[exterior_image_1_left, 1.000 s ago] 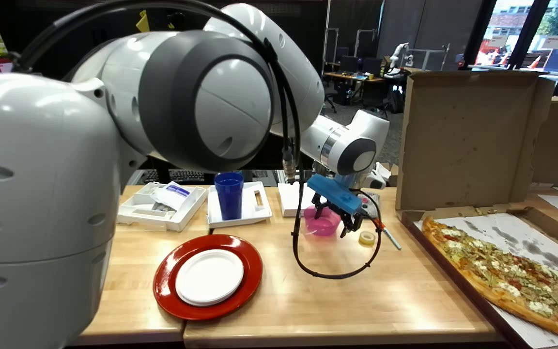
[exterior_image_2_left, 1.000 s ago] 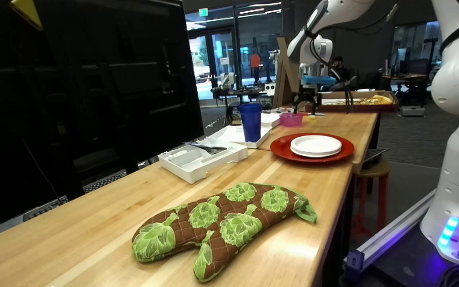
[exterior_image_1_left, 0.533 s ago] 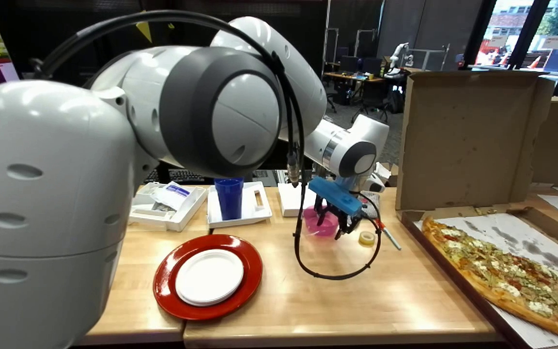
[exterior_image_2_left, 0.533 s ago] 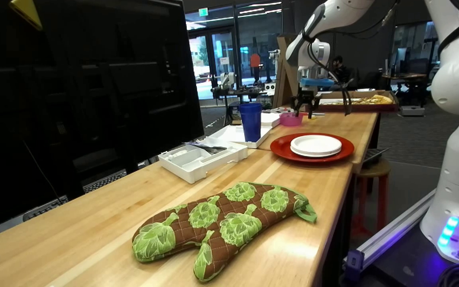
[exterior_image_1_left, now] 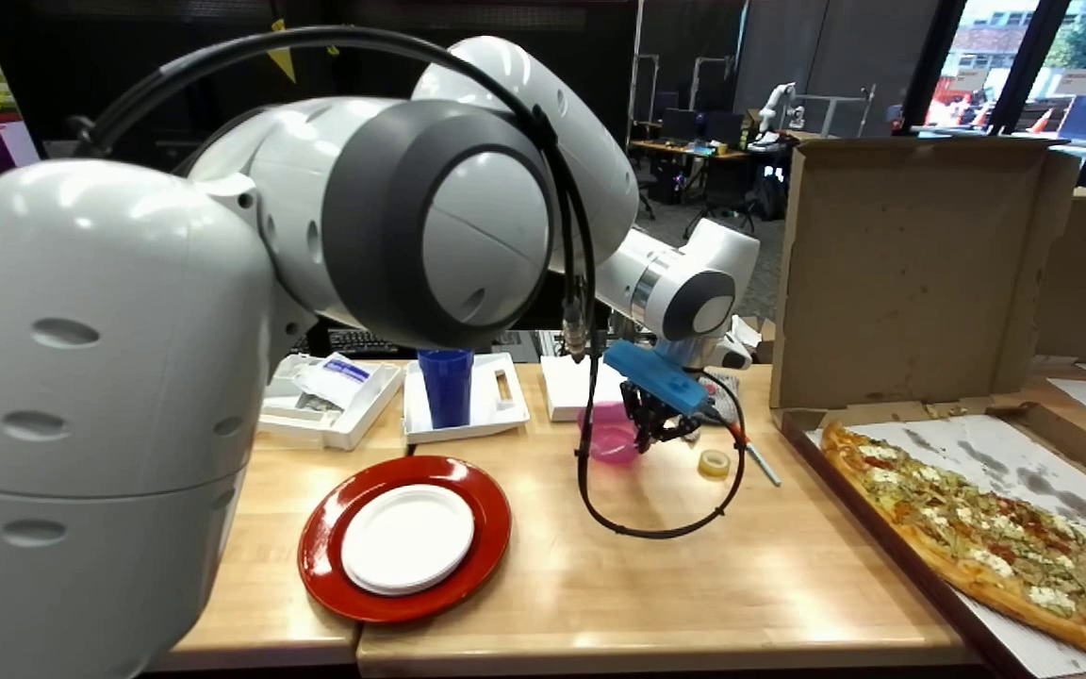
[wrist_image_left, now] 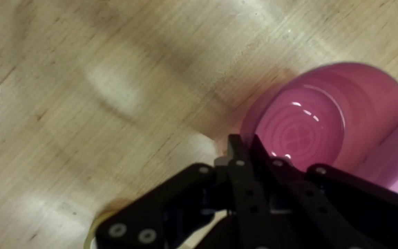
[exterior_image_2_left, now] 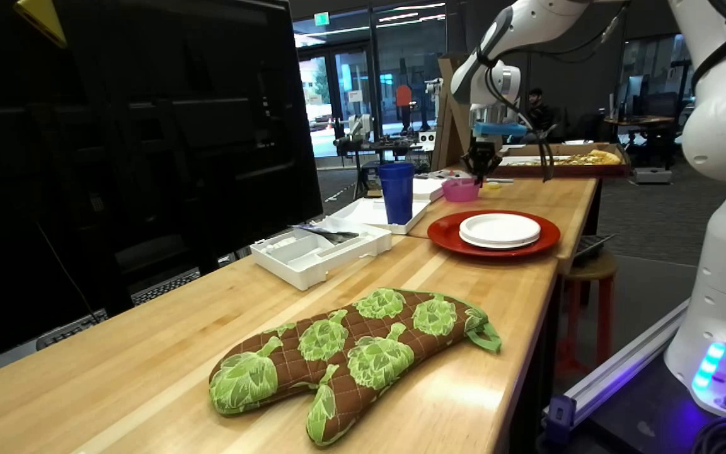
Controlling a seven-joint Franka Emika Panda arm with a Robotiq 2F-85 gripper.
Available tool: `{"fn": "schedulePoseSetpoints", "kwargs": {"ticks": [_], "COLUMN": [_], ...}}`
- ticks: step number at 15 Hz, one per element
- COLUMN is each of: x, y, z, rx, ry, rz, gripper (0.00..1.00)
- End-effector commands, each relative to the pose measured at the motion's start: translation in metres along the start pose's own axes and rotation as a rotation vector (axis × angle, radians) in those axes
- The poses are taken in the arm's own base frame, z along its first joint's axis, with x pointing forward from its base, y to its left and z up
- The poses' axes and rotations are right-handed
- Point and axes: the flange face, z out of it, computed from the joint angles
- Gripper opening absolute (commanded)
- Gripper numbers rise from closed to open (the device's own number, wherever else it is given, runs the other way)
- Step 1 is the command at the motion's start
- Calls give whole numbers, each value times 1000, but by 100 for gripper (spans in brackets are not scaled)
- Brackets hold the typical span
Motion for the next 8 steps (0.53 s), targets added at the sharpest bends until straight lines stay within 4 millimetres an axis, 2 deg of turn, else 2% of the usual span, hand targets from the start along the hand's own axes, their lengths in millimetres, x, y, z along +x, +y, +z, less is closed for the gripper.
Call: {"fn": "schedulePoseSetpoints", "kwargs": {"ticks": [1, 8], "x": [0, -15], "y": [-2, 1], "z": [-6, -25], "rx": [-21, -68], "ry": [-16, -13], "rz": [2, -48], "gripper": [0, 1]}}
